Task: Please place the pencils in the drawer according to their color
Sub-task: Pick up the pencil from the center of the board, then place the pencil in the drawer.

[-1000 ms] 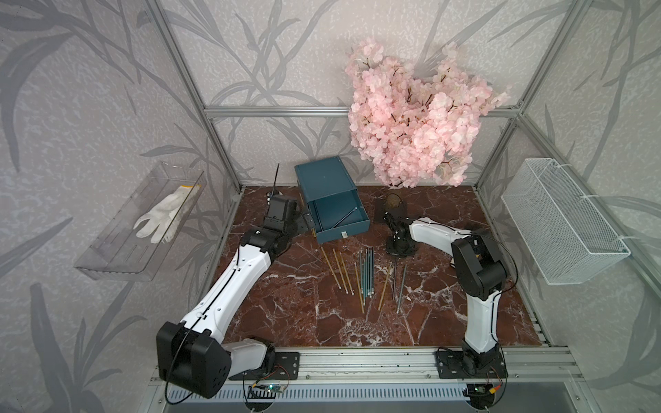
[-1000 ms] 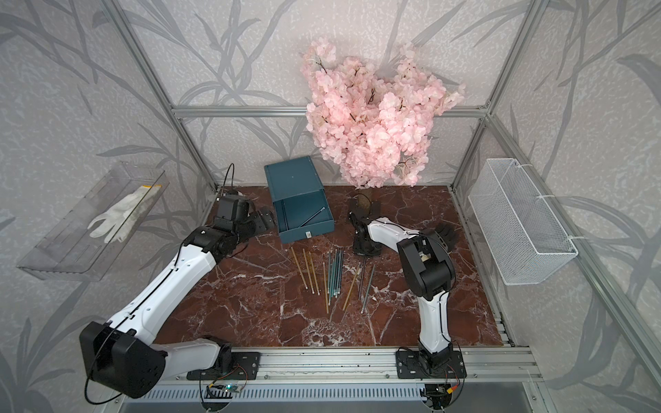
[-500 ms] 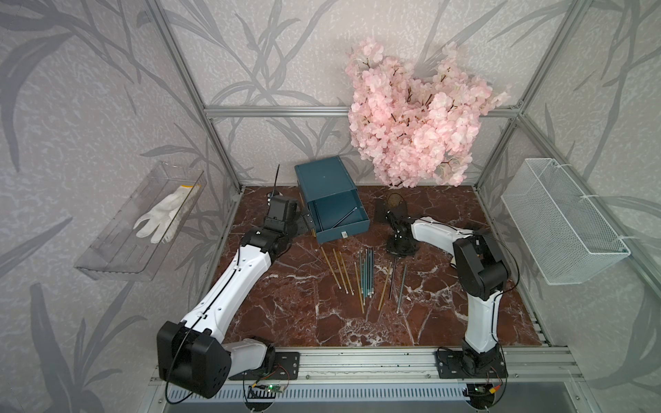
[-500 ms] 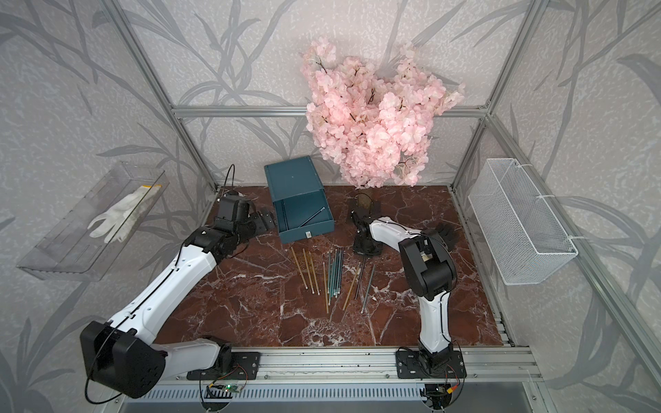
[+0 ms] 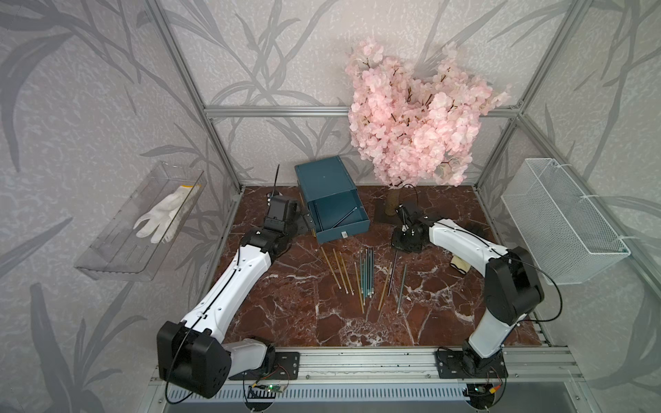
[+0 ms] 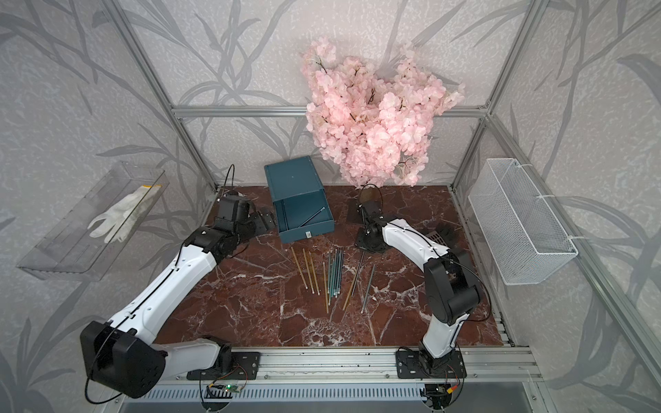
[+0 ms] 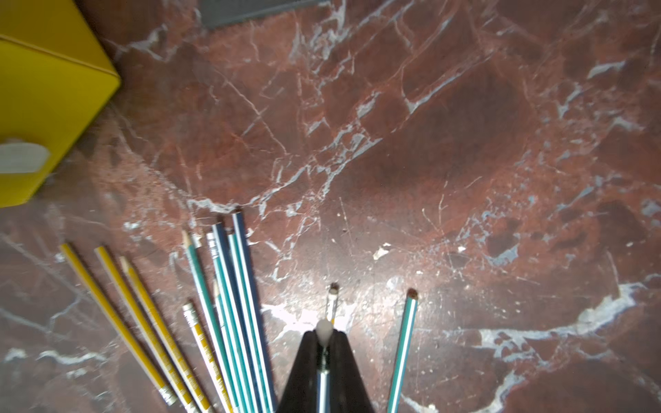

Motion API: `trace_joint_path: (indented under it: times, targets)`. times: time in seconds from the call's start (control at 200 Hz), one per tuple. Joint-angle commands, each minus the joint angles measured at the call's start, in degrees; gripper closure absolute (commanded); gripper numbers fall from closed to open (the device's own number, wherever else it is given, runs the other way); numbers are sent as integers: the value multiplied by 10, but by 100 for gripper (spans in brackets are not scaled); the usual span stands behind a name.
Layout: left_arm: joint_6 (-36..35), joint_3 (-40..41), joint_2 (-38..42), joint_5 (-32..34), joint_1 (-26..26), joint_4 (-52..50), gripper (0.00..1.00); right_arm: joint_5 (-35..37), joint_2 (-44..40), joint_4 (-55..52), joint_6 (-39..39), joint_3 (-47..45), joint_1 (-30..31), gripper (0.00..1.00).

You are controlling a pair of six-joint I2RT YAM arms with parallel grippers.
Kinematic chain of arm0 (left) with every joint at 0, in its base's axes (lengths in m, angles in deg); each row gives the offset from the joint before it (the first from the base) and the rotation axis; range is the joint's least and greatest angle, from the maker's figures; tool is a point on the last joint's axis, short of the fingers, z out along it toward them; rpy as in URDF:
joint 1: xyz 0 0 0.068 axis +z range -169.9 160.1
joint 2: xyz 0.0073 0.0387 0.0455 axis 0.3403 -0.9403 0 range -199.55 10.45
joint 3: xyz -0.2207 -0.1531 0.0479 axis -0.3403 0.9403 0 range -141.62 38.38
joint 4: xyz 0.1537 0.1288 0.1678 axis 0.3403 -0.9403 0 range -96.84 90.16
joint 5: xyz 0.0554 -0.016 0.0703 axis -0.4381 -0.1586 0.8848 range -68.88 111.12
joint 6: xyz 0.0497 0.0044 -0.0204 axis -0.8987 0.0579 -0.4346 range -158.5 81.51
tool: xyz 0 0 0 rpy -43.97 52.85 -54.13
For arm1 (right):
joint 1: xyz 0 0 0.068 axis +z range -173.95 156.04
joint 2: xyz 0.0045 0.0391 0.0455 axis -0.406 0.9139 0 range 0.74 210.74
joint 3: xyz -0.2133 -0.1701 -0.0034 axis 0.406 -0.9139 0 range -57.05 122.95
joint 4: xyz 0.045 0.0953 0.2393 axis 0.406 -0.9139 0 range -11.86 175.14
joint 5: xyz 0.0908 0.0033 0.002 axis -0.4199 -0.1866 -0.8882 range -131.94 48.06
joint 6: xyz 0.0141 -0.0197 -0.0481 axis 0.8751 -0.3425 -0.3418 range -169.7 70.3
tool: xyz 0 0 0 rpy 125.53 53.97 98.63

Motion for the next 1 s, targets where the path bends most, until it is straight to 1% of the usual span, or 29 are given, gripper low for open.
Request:
trace_joint_path:
  times: [0.0,0.275,0.485,0.585,0.73,0.93,0.945,0.995]
  targets:
    - [7,-5,1,4,4,8,0,-29,-43,-11,31,-5,1,100]
    - [7,-18,-3,8,5,5,0,-79,-99,6,87,39,20,100]
    - [5,-26,-5,14,6,3,0,-117,-105,47,150,90,20,100]
    - [5,-30,-4,16,7,1,0,-123,-95,77,183,118,21,100]
    - [4,-34,-4,20,8,-2,0,-114,-63,118,216,162,21,100]
    - [4,-40,-5,20,8,-7,0,-82,-15,167,253,218,27,100]
    - [4,-40,-6,19,8,-8,0,-78,1,168,256,222,28,100]
    - [4,-40,-5,19,8,-8,0,-69,17,178,263,233,31,100]
